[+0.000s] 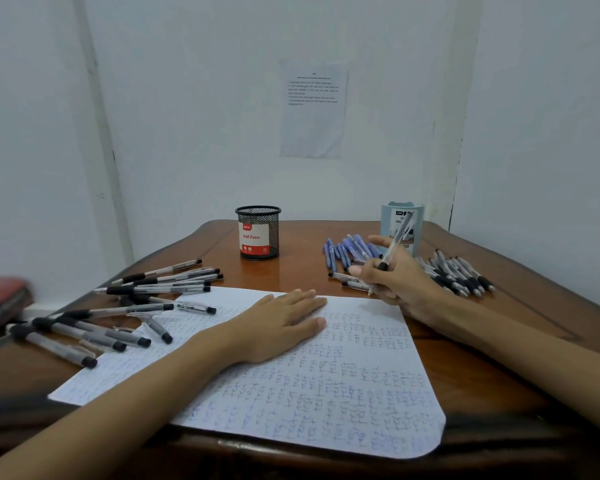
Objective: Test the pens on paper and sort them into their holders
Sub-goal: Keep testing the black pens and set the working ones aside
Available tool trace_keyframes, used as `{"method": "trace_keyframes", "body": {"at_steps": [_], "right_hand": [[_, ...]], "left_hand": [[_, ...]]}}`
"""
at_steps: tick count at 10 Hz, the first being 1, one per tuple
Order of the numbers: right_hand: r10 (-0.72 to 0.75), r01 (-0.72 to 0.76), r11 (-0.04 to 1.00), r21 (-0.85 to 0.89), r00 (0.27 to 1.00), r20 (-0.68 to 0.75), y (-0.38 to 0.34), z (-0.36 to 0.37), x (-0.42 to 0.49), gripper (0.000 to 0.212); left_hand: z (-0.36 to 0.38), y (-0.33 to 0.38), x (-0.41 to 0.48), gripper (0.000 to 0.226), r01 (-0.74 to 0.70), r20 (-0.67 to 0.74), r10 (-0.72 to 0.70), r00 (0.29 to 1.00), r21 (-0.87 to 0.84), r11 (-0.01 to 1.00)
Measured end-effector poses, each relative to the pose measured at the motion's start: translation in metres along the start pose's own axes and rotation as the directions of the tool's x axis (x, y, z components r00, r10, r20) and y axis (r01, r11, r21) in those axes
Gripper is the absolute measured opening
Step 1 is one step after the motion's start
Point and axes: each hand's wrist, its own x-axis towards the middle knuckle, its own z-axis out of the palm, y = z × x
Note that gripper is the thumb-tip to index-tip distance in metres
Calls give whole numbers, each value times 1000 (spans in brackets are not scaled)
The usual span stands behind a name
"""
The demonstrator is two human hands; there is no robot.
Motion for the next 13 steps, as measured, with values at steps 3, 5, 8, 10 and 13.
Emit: {"method": "trace_keyframes", "body": {"at_steps": [3,5,8,10,13], "right_hand": [[104,-103,993,62,994,-19,-4,3,-2,32],[137,-142,989,50,987,82,-2,3,-1,20],[144,-146,988,45,988,60,-3,6,-6,28],[129,-131,991,30,990,60,-3,7,-6,43],[99,-94,988,-122,995,29,-4,6,-7,22]], "left_hand": [[0,1,-1,53,4,5,-4,1000,-5,1000],[-1,1,-1,53,4,4,-4,1000,2,1000],[0,1,0,53,1,-2,-1,1000,-6,1000],[-1,2,-1,53,1,-7,-1,1000,-13,1000],[0,0,0,53,-9,-14,9,1000,-11,1000]]}}
